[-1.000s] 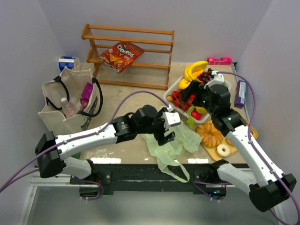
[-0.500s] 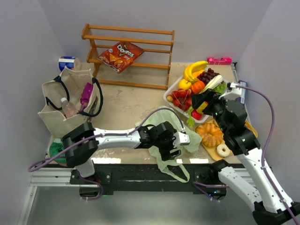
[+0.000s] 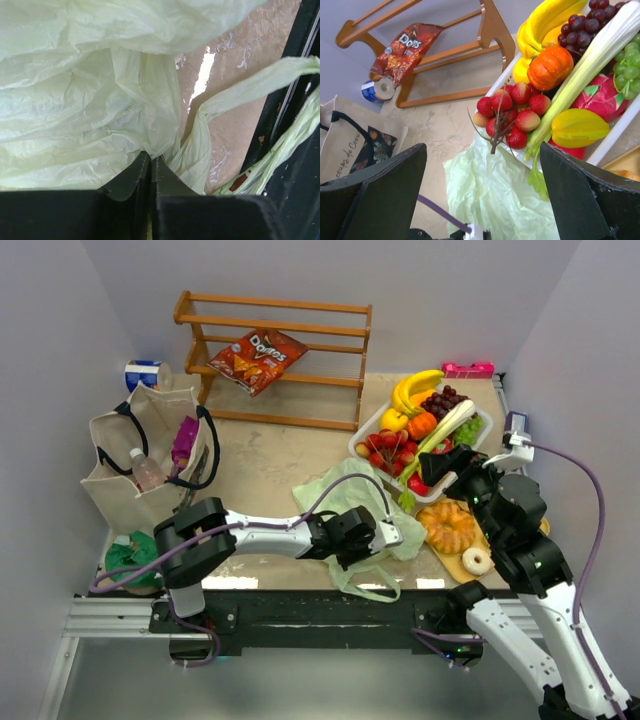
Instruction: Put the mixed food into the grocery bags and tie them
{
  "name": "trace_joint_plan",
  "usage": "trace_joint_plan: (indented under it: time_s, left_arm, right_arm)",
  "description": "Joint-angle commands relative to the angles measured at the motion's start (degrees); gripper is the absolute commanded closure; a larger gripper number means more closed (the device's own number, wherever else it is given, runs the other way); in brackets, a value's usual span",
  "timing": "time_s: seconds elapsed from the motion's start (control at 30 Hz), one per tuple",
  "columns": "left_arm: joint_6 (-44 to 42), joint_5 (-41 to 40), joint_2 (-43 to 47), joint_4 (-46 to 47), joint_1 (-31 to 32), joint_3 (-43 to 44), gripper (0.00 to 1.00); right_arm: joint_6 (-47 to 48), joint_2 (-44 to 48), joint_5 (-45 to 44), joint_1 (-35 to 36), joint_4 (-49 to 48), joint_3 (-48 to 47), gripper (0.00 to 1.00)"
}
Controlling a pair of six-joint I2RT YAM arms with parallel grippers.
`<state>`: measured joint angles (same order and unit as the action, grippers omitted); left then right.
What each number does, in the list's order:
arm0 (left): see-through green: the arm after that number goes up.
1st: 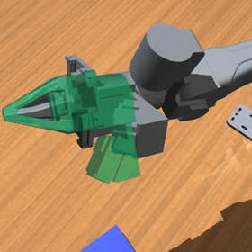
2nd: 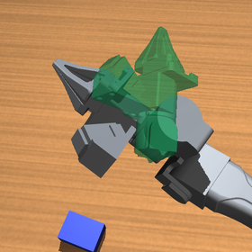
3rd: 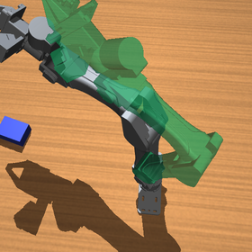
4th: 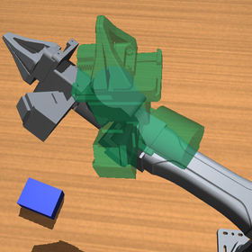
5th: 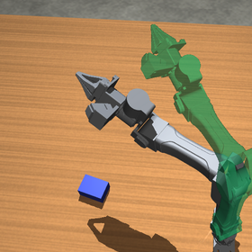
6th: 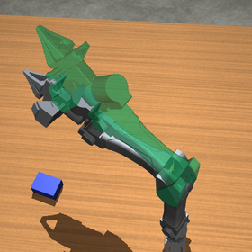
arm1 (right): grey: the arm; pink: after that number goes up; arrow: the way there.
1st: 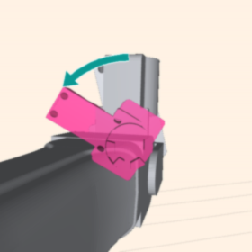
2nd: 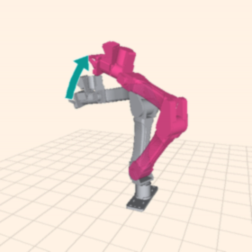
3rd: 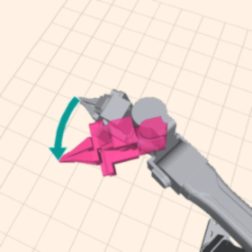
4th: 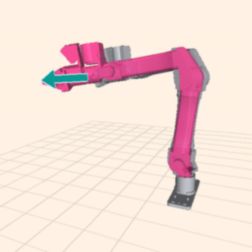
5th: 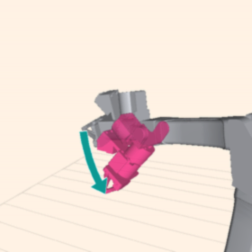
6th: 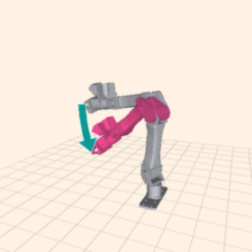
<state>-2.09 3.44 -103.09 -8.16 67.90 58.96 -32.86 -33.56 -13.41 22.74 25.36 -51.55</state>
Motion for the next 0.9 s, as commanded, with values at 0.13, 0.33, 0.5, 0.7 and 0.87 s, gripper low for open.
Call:
trace_joint_plan:
  time_s: [0.13,0.33,0.5,0.7,0.87]
  left_arm:
    - [6.2,-5.7,13.0,-4.3,-1.4,0.6,1.0]
    - [16.4,7.4,30.7,-1.9,-16.3,-7.2,1.0]
    - [15.9,12.0,38.0,-5.0,-22.1,-10.4,1.0]
    - [15.4,14.0,44.7,-7.4,-26.5,-12.2,1.0]
    - [18.9,15.3,47.5,-7.9,-27.9,-13.1,1.0]
  right_arm:
    - [-0.8,3.0,10.7,-0.2,4.3,-1.6,0.01]
    - [-2.3,0.7,27.3,-0.2,-5.6,-1.1,0.03]
    - [-1.2,-3.8,38.2,-0.2,-15.9,2.8,0.04]
    - [2.4,-5.9,36.0,-0.1,-17.7,6.5,0.02]
    - [4.1,-7.8,37.7,0.5,-18.4,8.2,0.14]
